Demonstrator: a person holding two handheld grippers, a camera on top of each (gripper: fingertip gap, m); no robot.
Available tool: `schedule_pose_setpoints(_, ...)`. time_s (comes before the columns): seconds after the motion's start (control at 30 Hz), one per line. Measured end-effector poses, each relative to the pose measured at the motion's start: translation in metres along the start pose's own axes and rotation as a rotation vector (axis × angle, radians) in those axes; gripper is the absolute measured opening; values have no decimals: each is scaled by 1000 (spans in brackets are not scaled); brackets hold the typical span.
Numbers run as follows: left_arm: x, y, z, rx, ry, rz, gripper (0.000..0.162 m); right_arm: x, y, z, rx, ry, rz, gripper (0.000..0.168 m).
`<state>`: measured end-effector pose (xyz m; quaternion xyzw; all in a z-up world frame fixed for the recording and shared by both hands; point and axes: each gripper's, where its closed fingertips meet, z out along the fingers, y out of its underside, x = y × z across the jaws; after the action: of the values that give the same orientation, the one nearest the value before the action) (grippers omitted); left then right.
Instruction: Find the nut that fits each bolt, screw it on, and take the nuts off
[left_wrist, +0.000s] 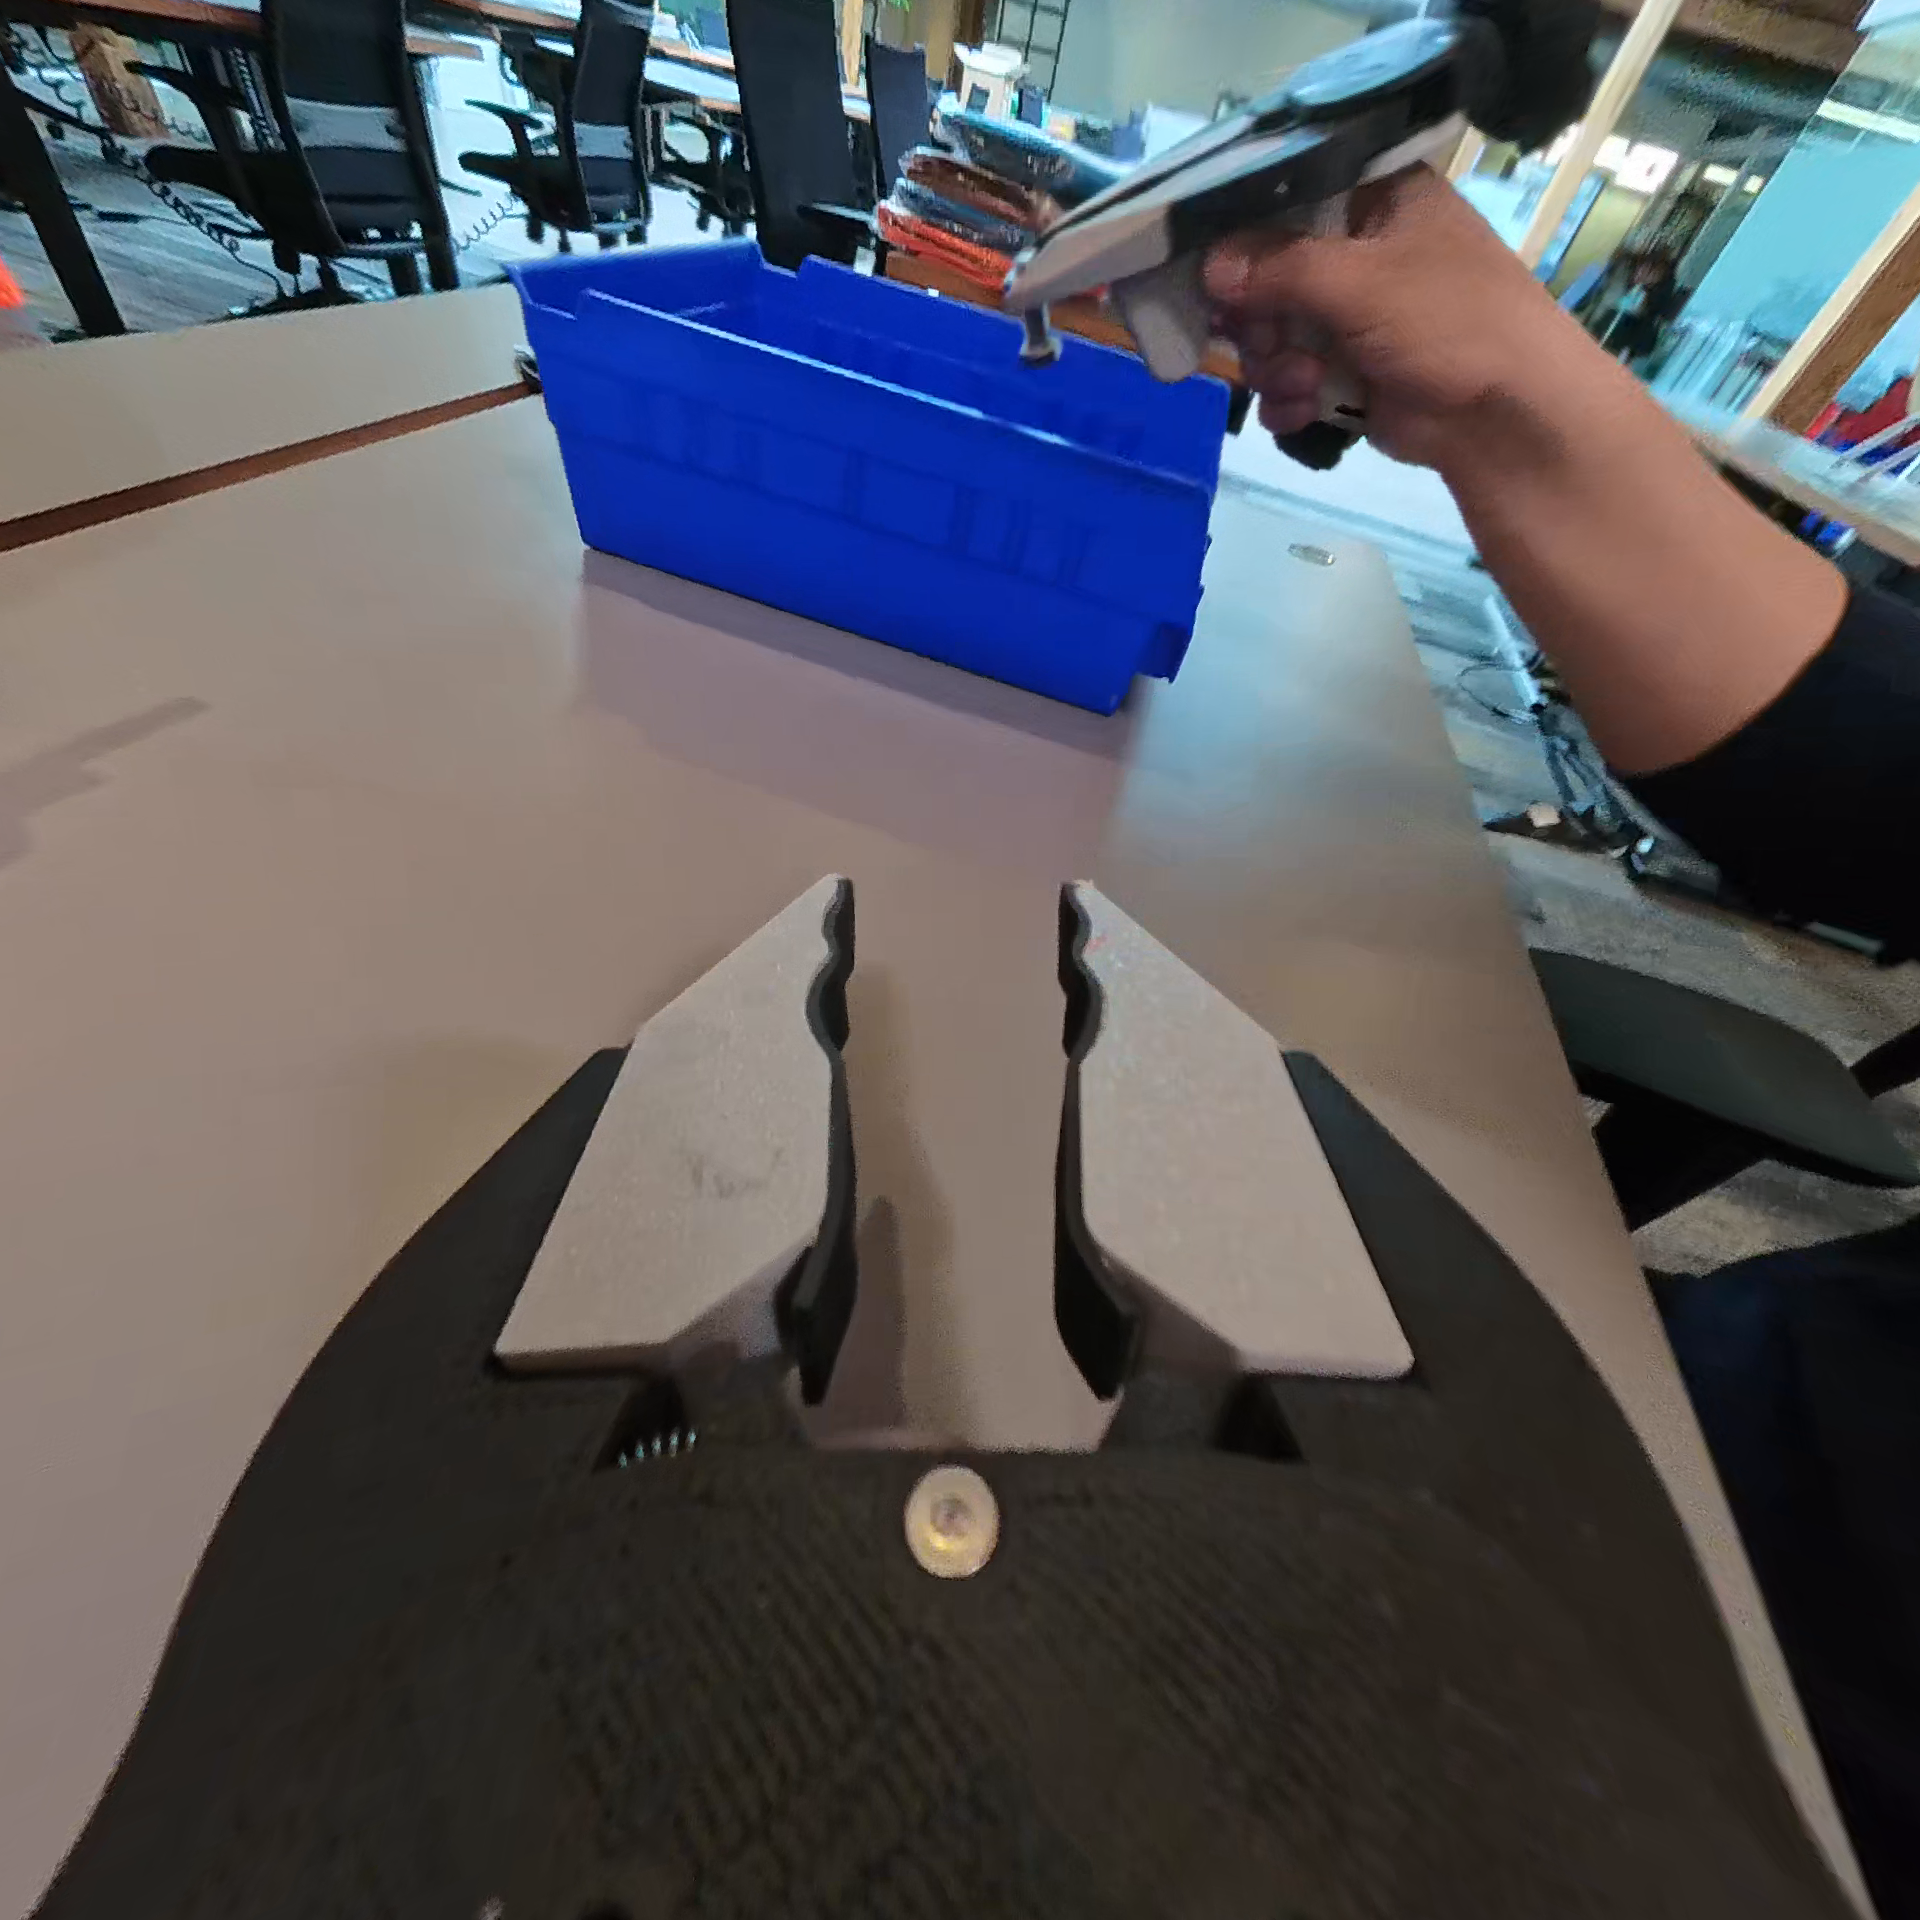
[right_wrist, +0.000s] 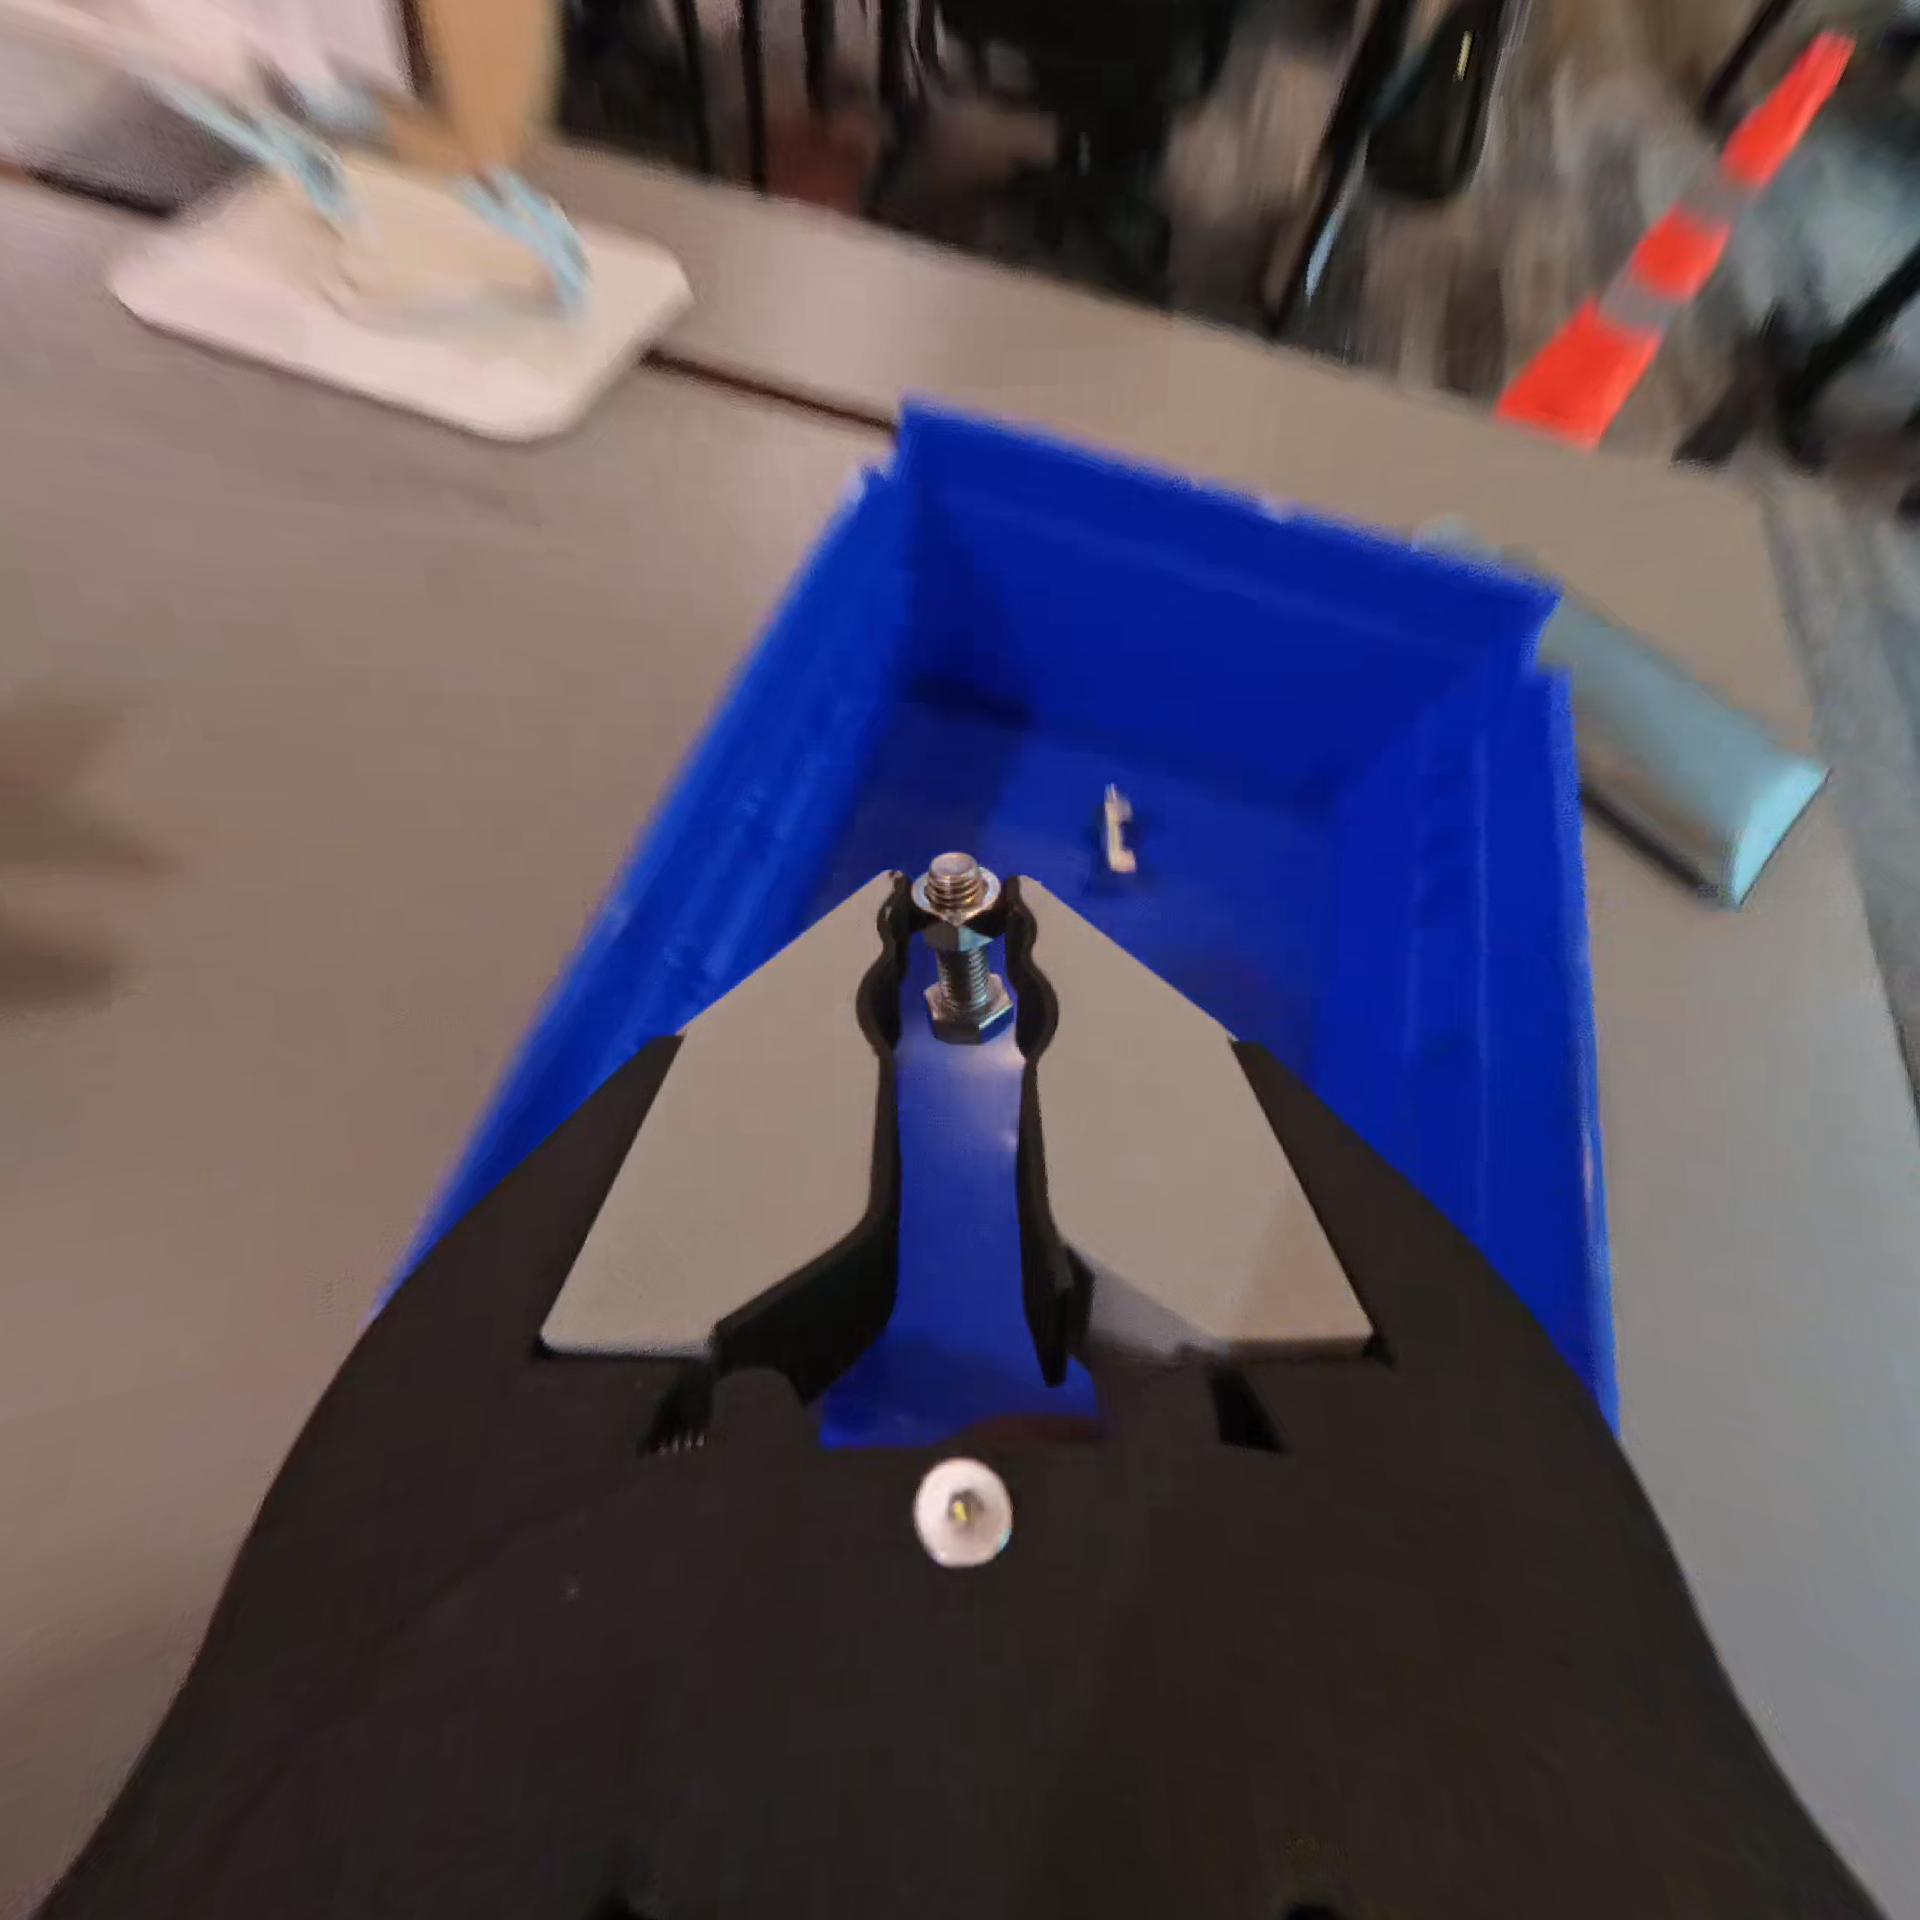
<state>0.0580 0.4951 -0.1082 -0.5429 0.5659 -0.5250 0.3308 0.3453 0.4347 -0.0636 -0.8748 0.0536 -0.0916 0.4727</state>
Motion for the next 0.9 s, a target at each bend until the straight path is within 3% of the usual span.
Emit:
schedule_pose_setpoints(0.13, 1, 7, 4, -38, -9, 32, 38, 24, 56, 37, -231, 79, -28, 15)
schedule_pose_setpoints(0.2, 1, 6, 3, -32, -10, 42, 38, 34, 54, 38, -221, 154, -57, 17)
schedule_pose_setpoints(0.33, -3, 7, 1, -41, -24, 49, 37, 7, -33, -7, 103, 219, -132, 23)
schedule_pose_setpoints(0.43, -2, 7, 1, -47, -6, 29, 38, -71, -88, -33, 247, 42, -218, 26)
schedule_pose_setpoints(0.53, 1, 6, 1, -53, 6, 38, 38, -162, -108, -33, 307, -179, -261, 29)
schedule_pose_setpoints(0.67, 4, 8, 1, -67, 14, 59, 38, -256, -90, 7, 285, -409, -267, 31)
schedule_pose_setpoints(0.8, -1, 17, 2, -104, -5, 61, 39, -276, -55, 72, 246, -451, -202, 41)
schedule_pose_setpoints(0.9, -1, 16, 3, -102, -7, 57, 39, -272, -29, 90, 154, -442, -245, 42)
